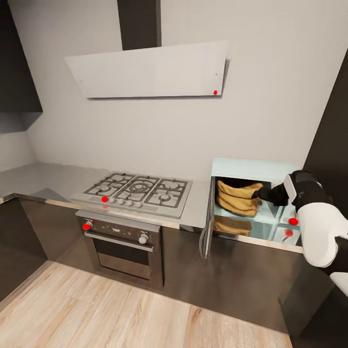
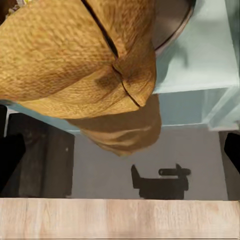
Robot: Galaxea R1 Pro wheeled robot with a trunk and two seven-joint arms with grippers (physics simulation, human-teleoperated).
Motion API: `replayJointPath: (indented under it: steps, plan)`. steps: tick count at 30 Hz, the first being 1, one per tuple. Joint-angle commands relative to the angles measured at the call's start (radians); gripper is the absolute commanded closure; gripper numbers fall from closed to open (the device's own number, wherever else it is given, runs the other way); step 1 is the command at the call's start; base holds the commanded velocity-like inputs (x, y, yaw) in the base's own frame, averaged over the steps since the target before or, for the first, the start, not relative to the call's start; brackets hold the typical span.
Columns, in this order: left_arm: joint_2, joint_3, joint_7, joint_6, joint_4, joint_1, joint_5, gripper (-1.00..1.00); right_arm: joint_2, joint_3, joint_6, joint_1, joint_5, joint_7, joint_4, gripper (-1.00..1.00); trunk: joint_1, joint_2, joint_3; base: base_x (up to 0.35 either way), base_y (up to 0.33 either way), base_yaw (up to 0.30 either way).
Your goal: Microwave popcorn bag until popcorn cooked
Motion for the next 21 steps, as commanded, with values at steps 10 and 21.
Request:
replayJointPath:
  steps: [10,21]
  plan:
    - [0.000,0.002,0.001,-0.002,-0.001,0.000,0.005,-1.00,0.050,0.003,-0.048,0.118,0.011,0.008,0.002,-1.00,0.000,-0.001,-0.001,0.000,0.000,0.000]
    - [0.000,0.001,0.001,-0.001,-0.001,0.000,0.005,-1.00,0.088,0.003,-0.199,0.152,0.009,0.047,0.003,-1.00,0.000,-0.001,-0.001,0.000,0.000,0.000]
